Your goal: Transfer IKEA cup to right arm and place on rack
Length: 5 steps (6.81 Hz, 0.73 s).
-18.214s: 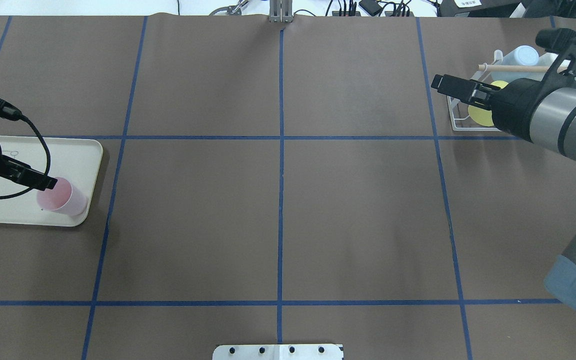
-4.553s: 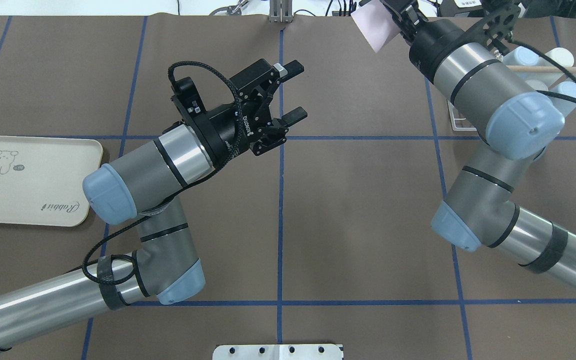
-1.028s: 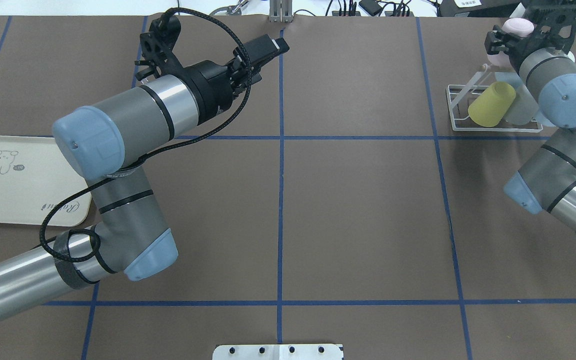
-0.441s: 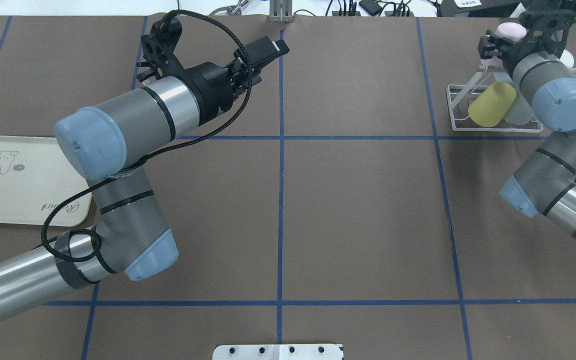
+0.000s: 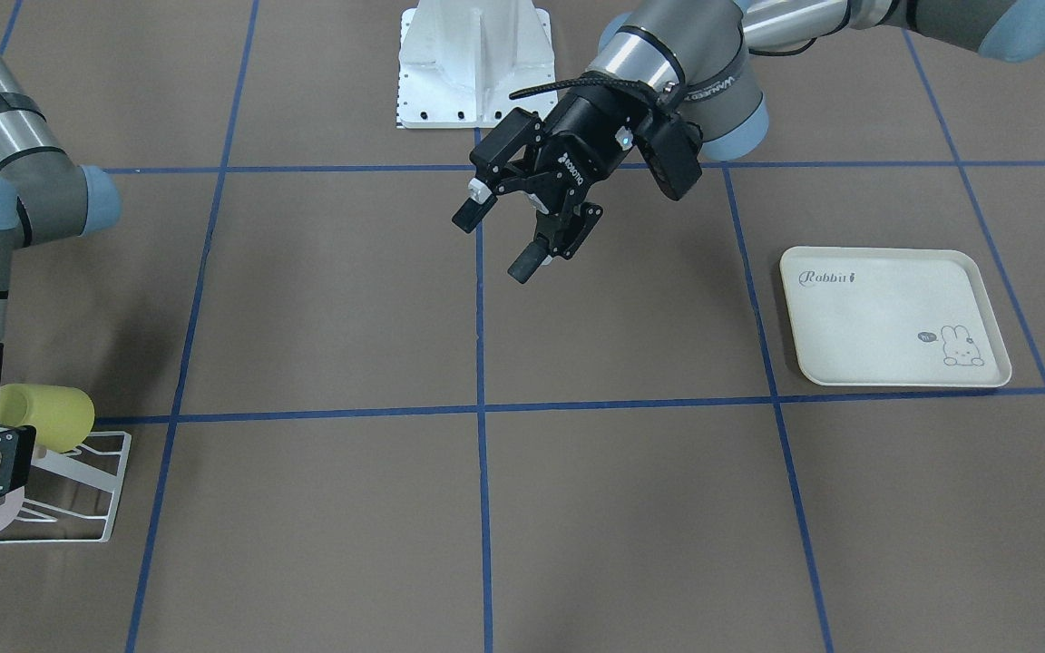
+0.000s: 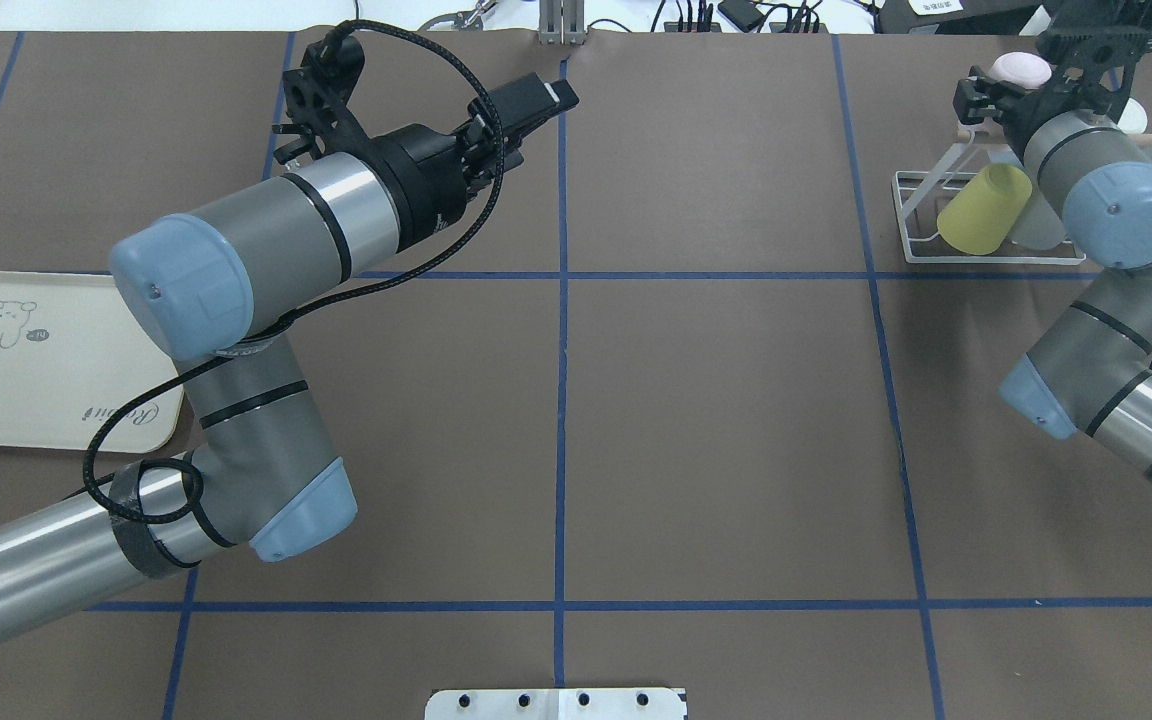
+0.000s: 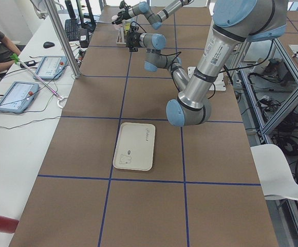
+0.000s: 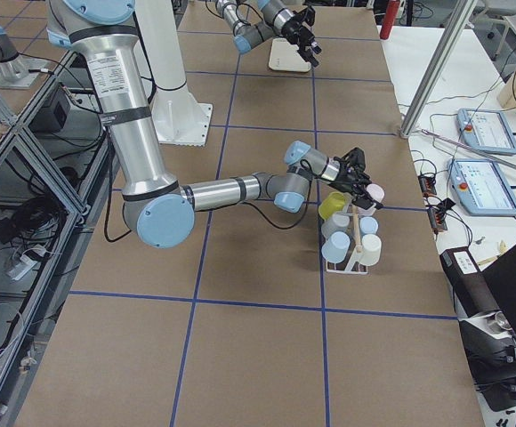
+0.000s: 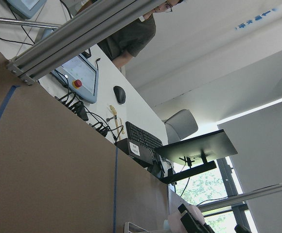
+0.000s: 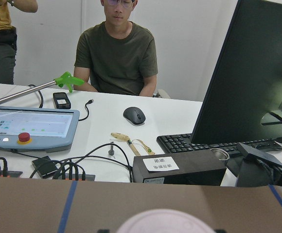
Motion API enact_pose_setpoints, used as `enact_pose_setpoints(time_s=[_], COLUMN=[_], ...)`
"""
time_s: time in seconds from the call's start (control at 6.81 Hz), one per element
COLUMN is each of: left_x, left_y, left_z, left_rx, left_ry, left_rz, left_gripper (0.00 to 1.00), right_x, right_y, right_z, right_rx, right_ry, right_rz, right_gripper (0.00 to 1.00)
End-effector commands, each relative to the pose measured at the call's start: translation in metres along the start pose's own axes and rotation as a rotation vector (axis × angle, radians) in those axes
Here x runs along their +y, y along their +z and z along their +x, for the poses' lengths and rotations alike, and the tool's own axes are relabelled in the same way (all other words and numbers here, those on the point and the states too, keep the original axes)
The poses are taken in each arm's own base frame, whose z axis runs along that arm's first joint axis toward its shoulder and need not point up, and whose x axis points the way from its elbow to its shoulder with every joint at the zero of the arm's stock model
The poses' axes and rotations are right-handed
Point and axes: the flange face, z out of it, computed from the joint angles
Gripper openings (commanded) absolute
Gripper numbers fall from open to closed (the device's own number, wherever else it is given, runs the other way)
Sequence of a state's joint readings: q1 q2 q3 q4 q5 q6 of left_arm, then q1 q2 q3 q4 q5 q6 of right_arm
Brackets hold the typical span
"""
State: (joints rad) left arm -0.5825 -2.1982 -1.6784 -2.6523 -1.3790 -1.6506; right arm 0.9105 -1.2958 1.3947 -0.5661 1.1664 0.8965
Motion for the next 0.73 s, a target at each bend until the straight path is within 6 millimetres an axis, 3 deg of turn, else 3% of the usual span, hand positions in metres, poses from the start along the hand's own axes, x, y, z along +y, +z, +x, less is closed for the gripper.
enact_pose_setpoints(time_s=[0.0, 0.29, 0.59], left_x=[0.001, -0.001, -0.007], left_y=[0.000, -0.003, -0.005], left_z=[0.000, 0.000, 0.002], left_rx=[0.001, 0.003, 0.001], left_ry=[0.000, 0.001, 0.031], left_rz=[-0.001, -0.001, -0.011], left_gripper=[1.00, 1.00, 1.00], right_x=[0.001, -0.016, -0.063], right_y=[-0.001, -0.014, -0.027], right_z=[-0.003, -0.013, 0.005], right_rx=[-0.017, -0.088, -0.158], right_ry=[-0.006, -0.002, 0.035], right_rz=[-0.015, -0.038, -0.102], right_gripper=[1.00, 1.00, 1.00])
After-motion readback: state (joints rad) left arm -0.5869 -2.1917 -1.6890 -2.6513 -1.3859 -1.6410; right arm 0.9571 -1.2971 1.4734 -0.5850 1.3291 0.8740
